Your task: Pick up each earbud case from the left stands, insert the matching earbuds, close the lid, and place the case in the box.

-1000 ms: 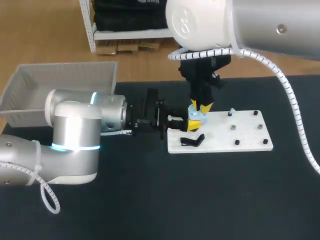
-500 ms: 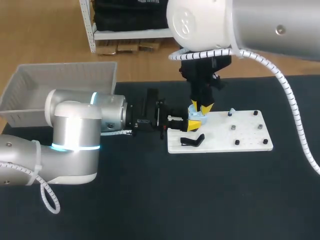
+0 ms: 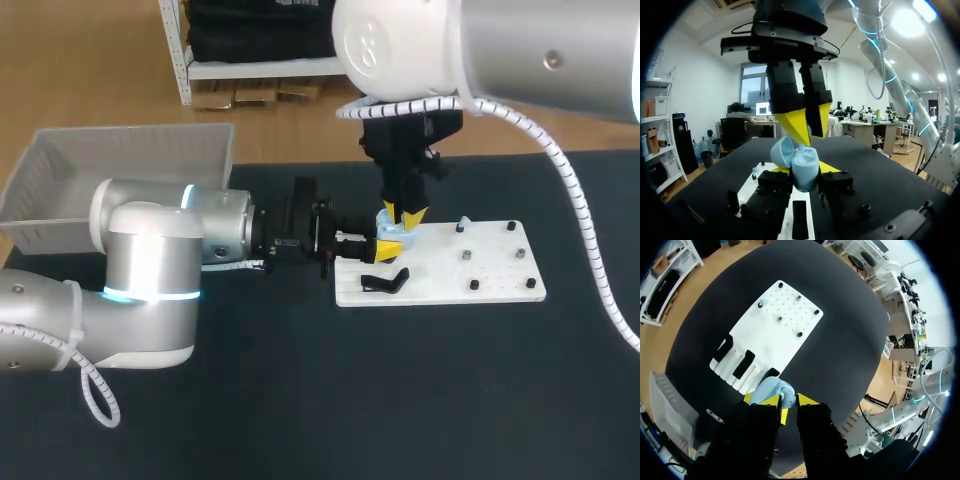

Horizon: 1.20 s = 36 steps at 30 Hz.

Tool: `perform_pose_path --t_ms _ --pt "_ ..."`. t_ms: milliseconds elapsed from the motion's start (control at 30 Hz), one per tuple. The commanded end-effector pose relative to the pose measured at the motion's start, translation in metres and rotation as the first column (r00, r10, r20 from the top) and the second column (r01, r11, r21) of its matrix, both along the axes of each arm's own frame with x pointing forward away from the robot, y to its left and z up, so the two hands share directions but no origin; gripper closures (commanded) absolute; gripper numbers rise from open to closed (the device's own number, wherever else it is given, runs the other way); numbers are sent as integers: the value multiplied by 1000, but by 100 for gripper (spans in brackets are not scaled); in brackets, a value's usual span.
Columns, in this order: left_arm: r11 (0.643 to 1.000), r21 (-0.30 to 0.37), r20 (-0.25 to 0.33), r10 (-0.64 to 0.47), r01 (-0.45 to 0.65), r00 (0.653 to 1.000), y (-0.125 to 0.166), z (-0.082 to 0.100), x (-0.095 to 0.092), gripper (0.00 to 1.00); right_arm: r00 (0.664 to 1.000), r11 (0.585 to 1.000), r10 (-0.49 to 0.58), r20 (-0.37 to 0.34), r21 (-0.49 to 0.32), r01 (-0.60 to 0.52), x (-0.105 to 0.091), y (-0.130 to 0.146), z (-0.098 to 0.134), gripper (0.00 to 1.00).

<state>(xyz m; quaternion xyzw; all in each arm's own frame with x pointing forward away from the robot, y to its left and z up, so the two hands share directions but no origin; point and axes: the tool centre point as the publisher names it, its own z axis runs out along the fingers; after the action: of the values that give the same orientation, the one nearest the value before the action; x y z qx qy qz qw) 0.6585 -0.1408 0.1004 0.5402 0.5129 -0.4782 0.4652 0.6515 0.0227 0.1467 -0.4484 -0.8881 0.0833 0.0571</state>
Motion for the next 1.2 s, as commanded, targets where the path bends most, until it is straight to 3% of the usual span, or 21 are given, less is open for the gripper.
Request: perform_pose_path --t_ms 33,467,600,667,733,933,1067,1167,1200 --pt "1000 -1 0 -2 2 1000 0 -1 1 100 1000 1000 -2 -10 -4 2 3 1 -1 100" --pt "1000 -1 0 -2 2 1000 0 -1 1 100 999 1000 -8 -31 19 9 2 1 -4 98" --pt "1000 -1 0 -2 2 1000 0 -1 1 100 999 1000 -8 -31 24 8 2 1 -4 76" --pt "1000 -1 0 -2 2 1000 0 -1 1 100 999 1000 -7 -32 27 8 2 2 -4 55" --pt "1000 -1 0 -2 2 1000 0 -1 1 100 999 999 -7 -33 35 8 1 2 -3 49" --pt "1000 -1 0 -2 2 1000 0 -1 1 100 1000 997 5 -15 81 -4 -9 1 13 51" --pt "1000 -1 0 -2 2 1000 0 -1 1 100 1000 987 4 11 159 -6 -20 -9 31 56" --pt "1000 -1 0 -2 2 1000 0 -1 1 100 997 971 34 68 233 -49 -22 -24 41 55" --pt "1000 -1 0 -2 2 1000 0 -1 1 100 991 964 66 115 250 -93 -22 -29 44 53"
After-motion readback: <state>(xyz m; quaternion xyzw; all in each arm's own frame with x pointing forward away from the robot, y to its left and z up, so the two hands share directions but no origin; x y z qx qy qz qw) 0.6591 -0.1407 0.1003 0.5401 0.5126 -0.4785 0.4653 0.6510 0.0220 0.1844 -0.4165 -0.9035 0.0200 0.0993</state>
